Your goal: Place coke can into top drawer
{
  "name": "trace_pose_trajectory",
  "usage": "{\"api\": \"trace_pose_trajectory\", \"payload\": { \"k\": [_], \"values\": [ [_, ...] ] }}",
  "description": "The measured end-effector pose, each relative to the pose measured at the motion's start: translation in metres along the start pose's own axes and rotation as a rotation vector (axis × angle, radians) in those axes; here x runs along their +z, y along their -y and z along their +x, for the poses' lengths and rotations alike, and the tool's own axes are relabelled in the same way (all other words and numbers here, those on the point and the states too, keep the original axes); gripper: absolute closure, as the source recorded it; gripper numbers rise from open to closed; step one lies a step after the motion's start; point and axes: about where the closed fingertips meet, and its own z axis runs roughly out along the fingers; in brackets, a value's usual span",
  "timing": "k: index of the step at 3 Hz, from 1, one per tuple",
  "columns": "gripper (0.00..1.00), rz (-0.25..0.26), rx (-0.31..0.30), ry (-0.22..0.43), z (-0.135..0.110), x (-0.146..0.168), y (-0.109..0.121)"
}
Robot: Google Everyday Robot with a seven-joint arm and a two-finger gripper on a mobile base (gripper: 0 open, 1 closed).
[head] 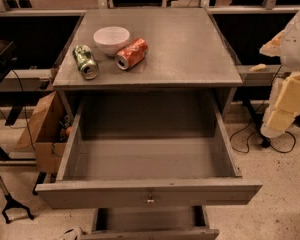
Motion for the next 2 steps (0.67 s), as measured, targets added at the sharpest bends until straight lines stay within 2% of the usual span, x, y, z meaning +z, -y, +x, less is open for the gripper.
{"api": "trace_pose_trajectory", "payload": {
  "k": [1, 2],
  "values": [
    [0.00, 0.000, 0.000, 0.000, 0.0000, 0.0000, 0.0000],
    [0.00, 0.020, 0.023, 0.040, -0.0009, -0.0032, 0.0038]
  ]
}}
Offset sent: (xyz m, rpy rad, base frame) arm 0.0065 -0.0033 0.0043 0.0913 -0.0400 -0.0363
